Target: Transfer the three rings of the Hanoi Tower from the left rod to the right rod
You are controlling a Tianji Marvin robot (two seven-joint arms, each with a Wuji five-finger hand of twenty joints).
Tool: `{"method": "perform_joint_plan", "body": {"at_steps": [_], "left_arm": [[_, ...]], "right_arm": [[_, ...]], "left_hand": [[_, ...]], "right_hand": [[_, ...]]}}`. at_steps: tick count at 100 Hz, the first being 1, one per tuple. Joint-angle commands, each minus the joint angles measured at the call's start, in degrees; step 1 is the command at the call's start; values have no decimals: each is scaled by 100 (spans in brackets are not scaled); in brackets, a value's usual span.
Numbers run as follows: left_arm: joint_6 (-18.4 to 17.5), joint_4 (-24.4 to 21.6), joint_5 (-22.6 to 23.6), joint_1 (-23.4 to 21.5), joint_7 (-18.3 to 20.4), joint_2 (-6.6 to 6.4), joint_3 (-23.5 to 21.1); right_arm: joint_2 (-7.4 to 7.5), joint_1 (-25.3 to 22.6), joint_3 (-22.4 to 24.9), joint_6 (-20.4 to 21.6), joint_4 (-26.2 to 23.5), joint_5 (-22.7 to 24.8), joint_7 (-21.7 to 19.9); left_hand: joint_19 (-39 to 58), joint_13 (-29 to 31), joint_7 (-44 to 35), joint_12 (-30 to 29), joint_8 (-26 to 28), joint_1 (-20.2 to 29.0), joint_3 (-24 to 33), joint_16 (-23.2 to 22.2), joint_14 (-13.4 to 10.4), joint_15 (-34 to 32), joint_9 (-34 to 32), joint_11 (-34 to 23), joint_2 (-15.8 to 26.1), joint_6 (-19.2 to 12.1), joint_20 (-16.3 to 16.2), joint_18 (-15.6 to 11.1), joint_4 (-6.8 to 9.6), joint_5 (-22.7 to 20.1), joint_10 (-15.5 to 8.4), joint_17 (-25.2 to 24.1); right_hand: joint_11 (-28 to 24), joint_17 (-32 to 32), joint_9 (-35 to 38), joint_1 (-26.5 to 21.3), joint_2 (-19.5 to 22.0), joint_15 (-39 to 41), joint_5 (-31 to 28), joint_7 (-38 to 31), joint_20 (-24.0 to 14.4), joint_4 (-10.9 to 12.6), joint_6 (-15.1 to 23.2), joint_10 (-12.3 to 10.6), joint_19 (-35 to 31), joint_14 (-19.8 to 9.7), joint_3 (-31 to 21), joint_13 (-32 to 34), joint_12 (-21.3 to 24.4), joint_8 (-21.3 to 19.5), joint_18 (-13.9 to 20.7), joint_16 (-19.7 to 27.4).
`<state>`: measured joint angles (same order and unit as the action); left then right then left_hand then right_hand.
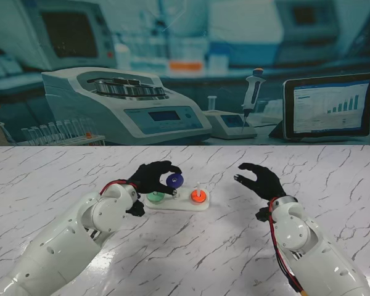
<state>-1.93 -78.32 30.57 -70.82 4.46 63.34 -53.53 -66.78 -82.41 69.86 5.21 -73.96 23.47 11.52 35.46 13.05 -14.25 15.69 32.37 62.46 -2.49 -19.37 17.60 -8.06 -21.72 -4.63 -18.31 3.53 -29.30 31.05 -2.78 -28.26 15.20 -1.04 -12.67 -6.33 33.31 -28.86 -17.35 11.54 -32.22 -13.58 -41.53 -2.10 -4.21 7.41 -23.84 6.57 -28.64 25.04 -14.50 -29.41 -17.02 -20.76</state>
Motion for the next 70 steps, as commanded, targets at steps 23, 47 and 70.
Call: {"method": "perform_joint_plan", "body": {"at_steps": [23,47,70], "left_arm": [[-61,101,-94,78,115,51,91],[-37,132,-139,101,172,48,137],[-94,177,-249,120,304,31,157]], "right_arm": [[-46,-38,-13,11,-14,-19,12],[-47,-32,-17,11,-6,-20,15],[-48,-31,-17,11,-2,-17,21]], "left_hand": [[222,164,-836,44,300,435,200,-66,-29,-37,-58,-1,327,-481,-52,97,65,-552,-52,-8],[227,163,-829,44,284,398,203,-66,-43,-35,-56,1,332,-447,-53,97,82,-541,-65,-11],[92,24,-126,-3,-405,-177,269,-16,-5,51,142,80,174,26,-1,121,238,-111,14,-106]], "right_hand": [[-68,11,-143,-45,98,74,20,-34,-88,201,-33,-37,-43,4,79,83,24,49,-125,-39],[-77,7,-156,-27,98,86,29,-31,-92,200,-15,-58,-53,-26,72,75,24,52,-102,-43],[-68,20,-175,-38,102,78,37,-28,-90,199,-29,-37,-51,-7,66,56,30,53,-101,-38]]}}
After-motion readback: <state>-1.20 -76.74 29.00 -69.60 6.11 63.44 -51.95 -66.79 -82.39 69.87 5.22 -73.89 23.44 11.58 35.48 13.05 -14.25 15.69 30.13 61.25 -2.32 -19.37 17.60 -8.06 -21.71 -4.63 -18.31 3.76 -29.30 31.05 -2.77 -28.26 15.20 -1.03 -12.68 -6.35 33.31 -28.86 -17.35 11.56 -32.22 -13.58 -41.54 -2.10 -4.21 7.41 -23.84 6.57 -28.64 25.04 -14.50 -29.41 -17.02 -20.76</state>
